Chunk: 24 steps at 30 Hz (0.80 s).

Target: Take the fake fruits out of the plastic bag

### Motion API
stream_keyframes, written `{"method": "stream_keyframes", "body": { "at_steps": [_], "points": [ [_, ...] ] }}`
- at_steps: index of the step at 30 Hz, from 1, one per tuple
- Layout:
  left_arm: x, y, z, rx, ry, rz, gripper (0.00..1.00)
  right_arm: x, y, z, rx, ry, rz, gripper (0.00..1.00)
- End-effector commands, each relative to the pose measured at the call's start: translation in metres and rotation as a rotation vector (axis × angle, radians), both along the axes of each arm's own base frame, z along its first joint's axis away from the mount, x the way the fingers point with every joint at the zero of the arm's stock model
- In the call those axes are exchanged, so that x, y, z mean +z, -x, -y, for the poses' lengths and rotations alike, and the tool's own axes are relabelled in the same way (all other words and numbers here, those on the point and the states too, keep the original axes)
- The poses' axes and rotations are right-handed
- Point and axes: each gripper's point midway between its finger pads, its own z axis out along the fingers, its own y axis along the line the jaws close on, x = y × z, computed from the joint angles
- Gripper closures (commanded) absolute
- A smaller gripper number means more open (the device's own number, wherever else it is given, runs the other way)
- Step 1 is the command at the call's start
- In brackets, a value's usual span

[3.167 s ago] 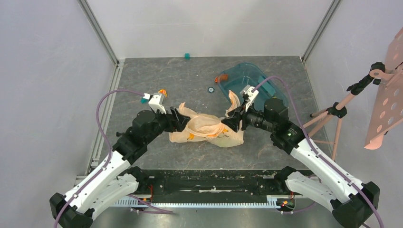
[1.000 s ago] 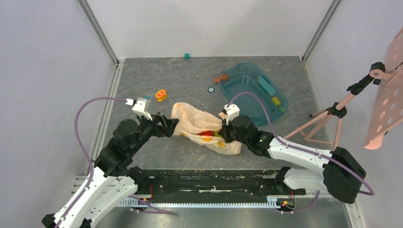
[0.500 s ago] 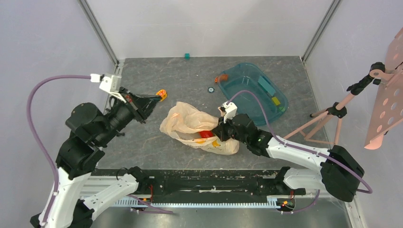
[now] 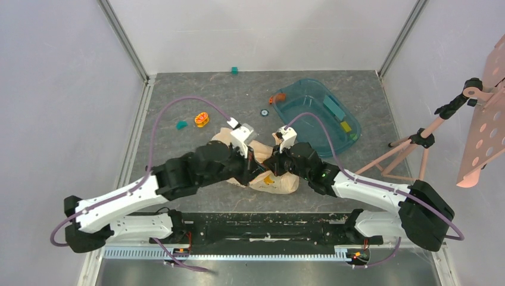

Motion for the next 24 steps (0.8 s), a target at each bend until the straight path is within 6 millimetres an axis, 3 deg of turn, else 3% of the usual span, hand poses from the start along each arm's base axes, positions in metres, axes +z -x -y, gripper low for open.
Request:
{"method": "stream_keyframes", "body": {
  "at_steps": [1, 9, 17, 21, 24],
  "points": [
    [-0.047, -0.02, 0.006, 0.151, -0.012, -0.047, 0.98, 0.017, -0.002, -0.005, 0.001, -0.059, 0.026, 1.0],
    [-0.142, -0.021, -0.001, 0.199, -0.078, -0.095, 0.98, 0.004, 0.0, 0.001, -0.002, -0.012, 0.018, 1.0],
    [-0.202, -0.016, -0.02, 0.245, -0.118, -0.142, 0.98, 0.0, -0.022, 0.014, -0.105, 0.085, 0.038, 1.0],
    [-0.197, -0.009, -0.016, 0.2, -0.078, -0.147, 0.98, 0.003, -0.028, 0.01, -0.104, 0.095, 0.038, 1.0],
    [-0.15, 0.0, -0.001, 0.091, 0.055, -0.092, 0.98, 0.001, -0.026, 0.007, -0.087, 0.091, 0.032, 1.0]
  ]
}}
